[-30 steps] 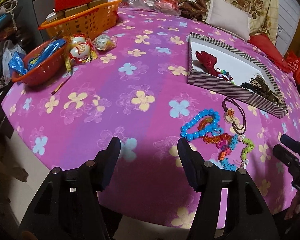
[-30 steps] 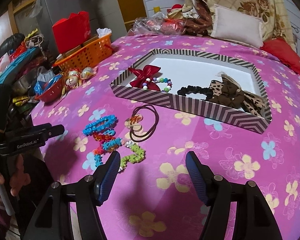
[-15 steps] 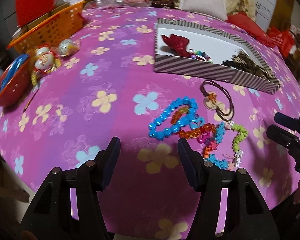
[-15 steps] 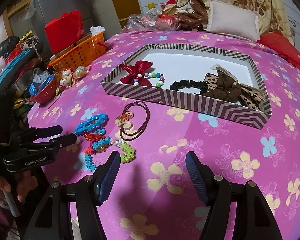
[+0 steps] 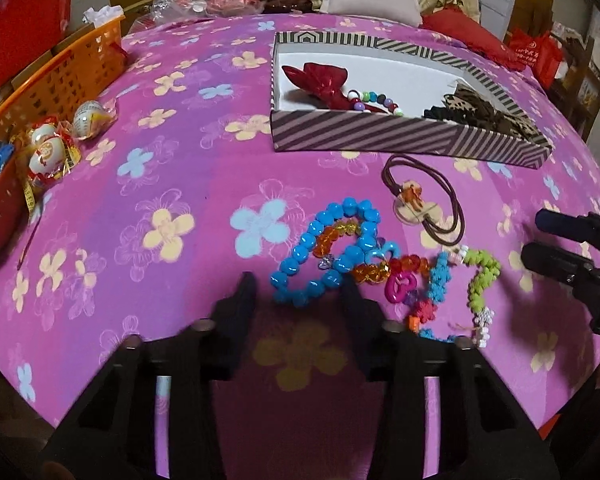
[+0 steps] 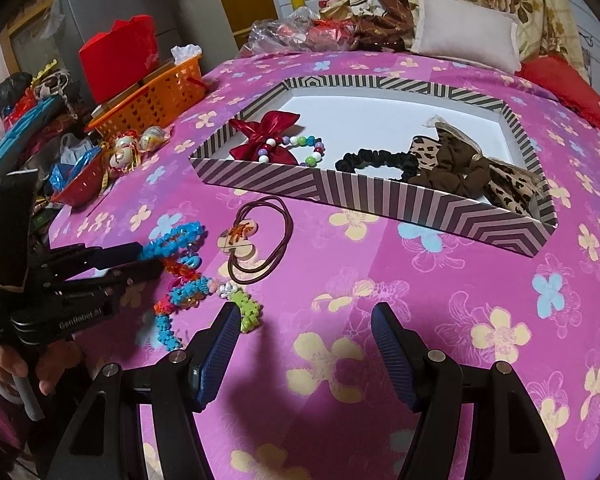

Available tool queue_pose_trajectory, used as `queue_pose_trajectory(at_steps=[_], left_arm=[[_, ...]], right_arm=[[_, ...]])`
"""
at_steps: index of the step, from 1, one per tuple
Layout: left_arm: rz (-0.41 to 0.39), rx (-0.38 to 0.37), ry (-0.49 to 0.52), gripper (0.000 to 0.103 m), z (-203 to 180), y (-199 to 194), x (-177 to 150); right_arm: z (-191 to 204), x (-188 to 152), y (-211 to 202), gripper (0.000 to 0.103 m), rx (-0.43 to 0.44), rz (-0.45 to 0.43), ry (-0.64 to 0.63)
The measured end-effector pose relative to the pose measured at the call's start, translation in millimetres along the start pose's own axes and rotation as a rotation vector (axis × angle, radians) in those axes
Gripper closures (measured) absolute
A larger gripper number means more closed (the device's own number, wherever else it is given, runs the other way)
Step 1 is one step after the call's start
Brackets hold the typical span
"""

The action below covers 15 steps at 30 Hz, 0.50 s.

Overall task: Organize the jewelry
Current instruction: 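Grasp the blue bead bracelet with the left gripper while the right grasps the brown hair tie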

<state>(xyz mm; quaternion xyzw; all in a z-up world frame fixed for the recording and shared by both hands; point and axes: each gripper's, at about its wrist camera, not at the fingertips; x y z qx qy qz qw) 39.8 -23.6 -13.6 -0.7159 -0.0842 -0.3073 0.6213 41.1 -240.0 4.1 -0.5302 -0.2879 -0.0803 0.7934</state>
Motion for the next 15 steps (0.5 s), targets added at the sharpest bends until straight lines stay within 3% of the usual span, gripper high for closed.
queue_pose_trajectory(at_steps=[3,14,15], left_arm=[[-0.004,-0.004,-0.03,0.087,6.4,0.3,1.6],[-0.036,-0.022,-0.237,0.087,46.3,-12.1,0.3],[-0.042,-0.018,-0.242,0.087,46.9,-13.5,0.4]], right_arm=[[1.9,3.5,3.1,0.038,0.002,0.001,-0.005],[27.4,31.7,14.3,0.038,0.048,-0.038,-0.076],[30.2,34.3,17.2,0.043,0.05,-0.036,-0.085]])
Point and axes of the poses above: each gripper's, at about its wrist camera, not at the fingertips, and y roughly the way its jaws point, z to its left, x to its top, and after that the axes turned 2 degrees about -x, right-handed
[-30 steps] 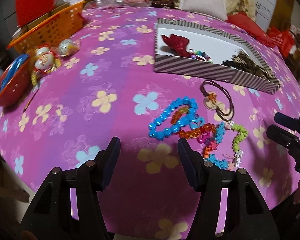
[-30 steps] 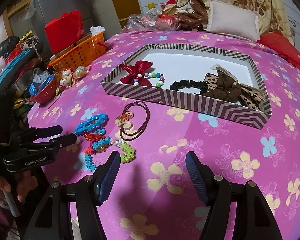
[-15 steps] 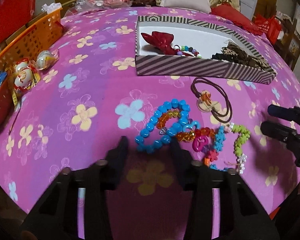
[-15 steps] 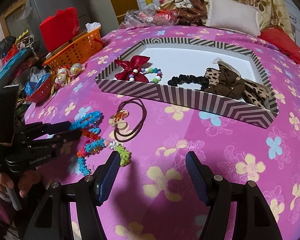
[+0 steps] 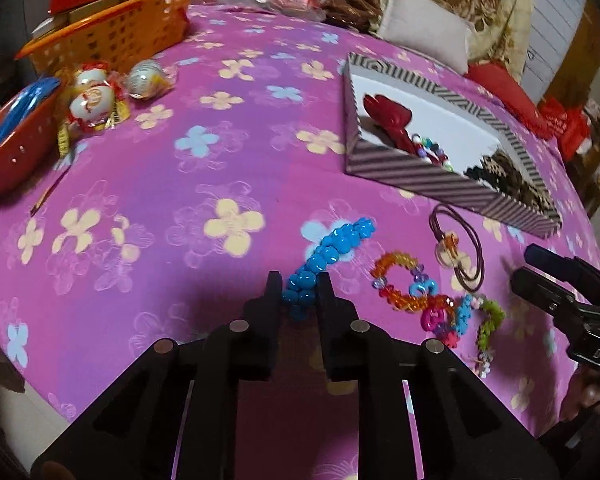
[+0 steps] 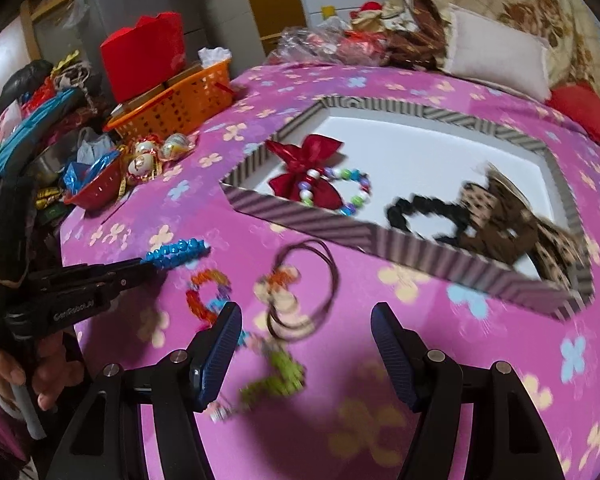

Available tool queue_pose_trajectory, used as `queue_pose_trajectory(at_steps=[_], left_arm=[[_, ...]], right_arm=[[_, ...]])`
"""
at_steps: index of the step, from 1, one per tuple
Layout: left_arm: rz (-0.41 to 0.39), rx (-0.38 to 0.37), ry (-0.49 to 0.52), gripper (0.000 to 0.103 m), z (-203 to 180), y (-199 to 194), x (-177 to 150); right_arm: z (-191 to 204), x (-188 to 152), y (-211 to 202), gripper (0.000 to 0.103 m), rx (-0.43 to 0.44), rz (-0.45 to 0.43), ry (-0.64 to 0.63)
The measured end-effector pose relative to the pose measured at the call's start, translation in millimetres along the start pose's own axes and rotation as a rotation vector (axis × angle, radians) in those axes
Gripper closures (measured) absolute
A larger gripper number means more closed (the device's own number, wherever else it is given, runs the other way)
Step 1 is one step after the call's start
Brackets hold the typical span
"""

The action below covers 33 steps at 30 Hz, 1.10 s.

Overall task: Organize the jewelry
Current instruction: 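Grasp the blue bead bracelet with the left gripper while the right grasps the brown hair tie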

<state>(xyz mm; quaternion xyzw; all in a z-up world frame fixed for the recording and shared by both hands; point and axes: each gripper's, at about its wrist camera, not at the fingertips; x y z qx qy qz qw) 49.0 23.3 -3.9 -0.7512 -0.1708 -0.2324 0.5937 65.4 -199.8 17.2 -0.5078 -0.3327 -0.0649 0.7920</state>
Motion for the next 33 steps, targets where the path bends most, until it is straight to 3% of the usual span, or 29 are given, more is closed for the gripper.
queue_pose_trajectory(at_steps=[2,14,18,23,24,25,33], left_arm=[[-0.009,0.002,-0.004,0.087,0.4,-2.4,-0.1],[0.001,-0.007,0.0,0.087,1.6,3.1,-2.7],[0.003,-0.016,-0.005,0.087,1.2,3.8,-2.7],[0.002,-0.014,-0.003,0.087,-1.1,3.4,-2.5],[-0.002,-0.013,-0.001,0.087,-1.8,2.2,-2.4],[-0.005,-0.012,0.001,0.087,-2.7,0.7,-2.3],[-0.03,-0.013,0.02,0.087,-13.6,-10.2,-0.4]], right_arm=[[6.8,6.6,10.0,0.051,0.009,0.012,-0.022],[21.7,14.2,48.4,0.055,-0.032,0.075,-0.106],[26.6,15.1,50.4,0.074,-0.046,0.064,-0.146],[24.2,10.6,41.8,0.075,-0.026,0.031,-0.13],[23.5,10.3,38.2,0.09,-0.019,0.023,-0.12],[21.3,10.6,31.2,0.096,0.005,0.009,-0.106],[9.3,8.4,14.2,0.097,-0.006,-0.001,-0.063]])
Point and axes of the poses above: each gripper's, at about its wrist camera, not at the fingertips, and y roughly the way its jaws point, z to its left, x to its top, and after that the axes turned 2 degrees about -x, right-handed
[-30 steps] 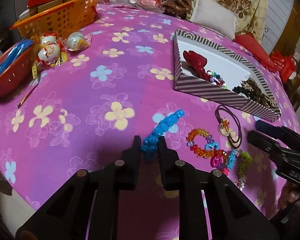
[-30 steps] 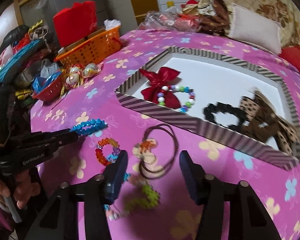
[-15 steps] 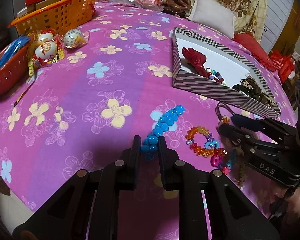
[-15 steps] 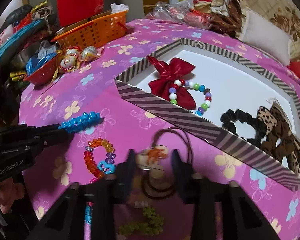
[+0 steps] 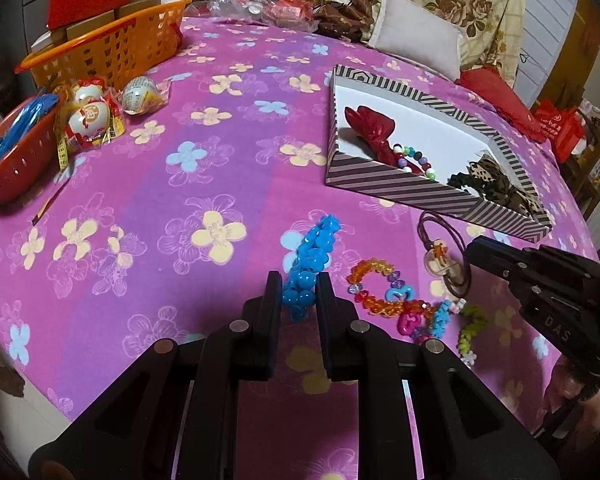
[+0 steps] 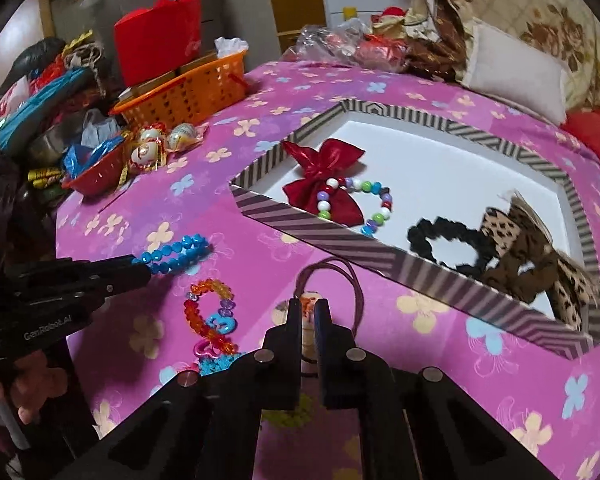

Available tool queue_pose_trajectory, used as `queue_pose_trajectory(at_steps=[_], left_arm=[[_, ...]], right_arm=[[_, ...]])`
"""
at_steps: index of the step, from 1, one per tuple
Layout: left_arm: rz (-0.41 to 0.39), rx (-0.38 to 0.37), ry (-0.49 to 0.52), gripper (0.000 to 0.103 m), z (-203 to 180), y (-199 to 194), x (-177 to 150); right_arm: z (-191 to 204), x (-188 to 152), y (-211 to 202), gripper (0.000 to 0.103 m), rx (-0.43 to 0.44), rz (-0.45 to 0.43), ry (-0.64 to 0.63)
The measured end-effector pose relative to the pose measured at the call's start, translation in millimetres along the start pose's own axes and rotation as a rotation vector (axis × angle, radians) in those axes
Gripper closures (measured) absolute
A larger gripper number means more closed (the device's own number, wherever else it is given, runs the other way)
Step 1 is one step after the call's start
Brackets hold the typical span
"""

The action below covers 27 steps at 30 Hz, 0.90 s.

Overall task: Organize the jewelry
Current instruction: 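Grasp the blue bead bracelet with the left gripper while the right grasps the brown hair tie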

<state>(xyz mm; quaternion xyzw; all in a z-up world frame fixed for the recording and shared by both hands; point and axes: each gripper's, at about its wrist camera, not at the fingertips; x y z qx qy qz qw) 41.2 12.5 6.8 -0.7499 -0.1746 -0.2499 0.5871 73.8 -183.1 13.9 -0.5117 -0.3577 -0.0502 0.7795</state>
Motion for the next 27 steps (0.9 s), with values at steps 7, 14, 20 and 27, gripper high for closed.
queue_pose_trajectory(at_steps=[7,14,20,27], left_arm=[[0.001,0.001,0.002,0.087,-2.4,-1.8,-3.6],[0.015,-0.004,-0.009,0.087,0.7,3.4,-4.9],[0.011,-0.006,-0.011,0.087,1.3,3.3,-3.9],[-0.007,-0.007,0.003,0.087,-5.5,-5.8,0.1]], right_arm=[[12.0,-4.0,10.9,0.063,-0.01,0.044,-0.057],[12.7,-4.8,27.5,0.073,-0.034,0.059,-0.066],[6.5,-7.6,15.3,0.077,-0.024,0.035,-0.054],[-2.8,-4.1,-14.0,0.077,-0.008,-0.022,-0.008]])
Point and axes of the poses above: each gripper's, at about its wrist camera, not at the fingertips, and y roughly the way its jaws point, z to its left, x to its top, and after that the axes turned 2 degrees about -x, right-handed
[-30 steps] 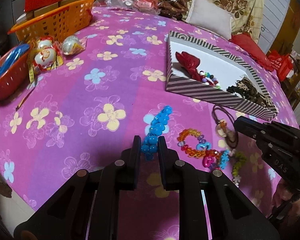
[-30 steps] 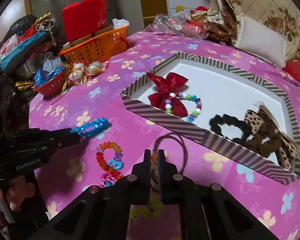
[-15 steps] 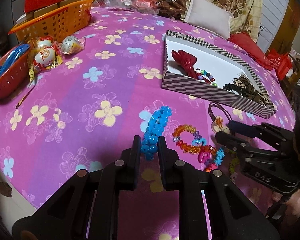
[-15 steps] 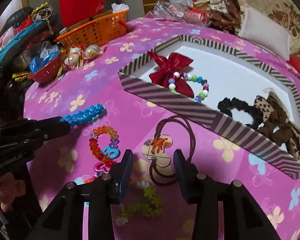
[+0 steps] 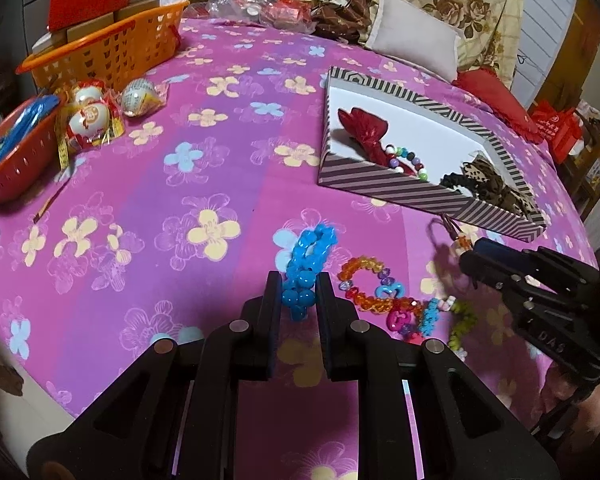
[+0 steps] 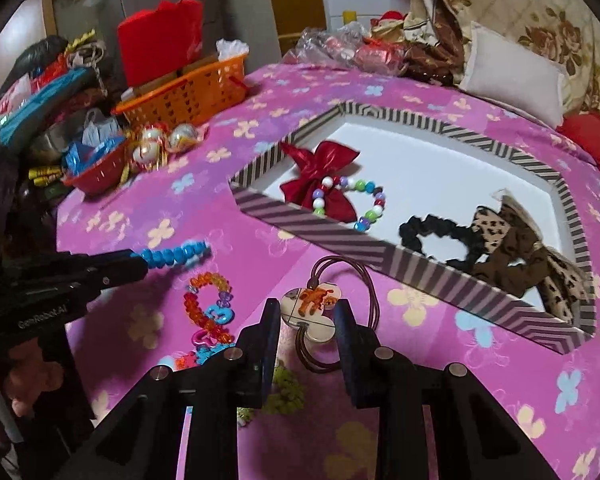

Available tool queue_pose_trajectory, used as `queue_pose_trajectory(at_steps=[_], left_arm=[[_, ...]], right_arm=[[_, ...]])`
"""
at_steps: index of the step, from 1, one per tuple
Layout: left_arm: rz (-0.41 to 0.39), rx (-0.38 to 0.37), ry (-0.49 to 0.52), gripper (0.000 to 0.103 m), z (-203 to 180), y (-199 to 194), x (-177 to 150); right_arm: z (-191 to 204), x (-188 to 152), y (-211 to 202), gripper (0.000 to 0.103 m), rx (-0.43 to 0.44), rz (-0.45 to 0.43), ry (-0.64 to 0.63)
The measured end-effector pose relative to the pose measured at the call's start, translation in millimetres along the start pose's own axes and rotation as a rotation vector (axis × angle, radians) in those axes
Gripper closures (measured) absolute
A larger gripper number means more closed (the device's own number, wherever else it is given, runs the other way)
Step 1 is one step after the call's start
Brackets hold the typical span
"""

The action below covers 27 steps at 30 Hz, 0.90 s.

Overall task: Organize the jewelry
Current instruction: 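Grasp the blue bead bracelet with the left gripper while the right grasps the brown hair tie, then carry the blue bracelet into the white box with the left gripper while the right drops the hair tie there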

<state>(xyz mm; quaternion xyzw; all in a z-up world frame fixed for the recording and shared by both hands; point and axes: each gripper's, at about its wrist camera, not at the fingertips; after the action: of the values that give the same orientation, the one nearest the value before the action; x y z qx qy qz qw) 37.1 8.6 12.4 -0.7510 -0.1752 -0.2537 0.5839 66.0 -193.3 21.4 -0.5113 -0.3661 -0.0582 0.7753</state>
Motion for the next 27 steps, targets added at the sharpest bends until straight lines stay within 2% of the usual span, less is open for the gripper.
queue_pose_trajectory(at_steps=[16,24,27], left_arm=[[-0.054,-0.019,0.061,0.087,-27.4,-32.8,22.4],[-0.076,-0.076,0.055,0.087,-41.8,-47.8,55.2],[-0.094,-0.076,0.072,0.087,-50.9,-51.7,69.0]], right_arm=[[-20.6,17.7,-61.8,0.077,-0.002,-0.145,0.059],[-36.8,28.0,-81.3,0.077,-0.018,-0.192,0.079],[-44.0,33.8,-86.3,0.077,-0.03,-0.205,0.084]])
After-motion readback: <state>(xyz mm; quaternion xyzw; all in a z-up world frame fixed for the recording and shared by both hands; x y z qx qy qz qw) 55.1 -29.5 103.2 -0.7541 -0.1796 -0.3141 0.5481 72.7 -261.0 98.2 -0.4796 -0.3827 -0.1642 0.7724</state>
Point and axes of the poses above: each gripper's, at about its wrist camera, not at the fingertips, and y roughly the way its jaws point, z to its left, x to its top, and after that the axes turned 2 degrees about -x, right-handed
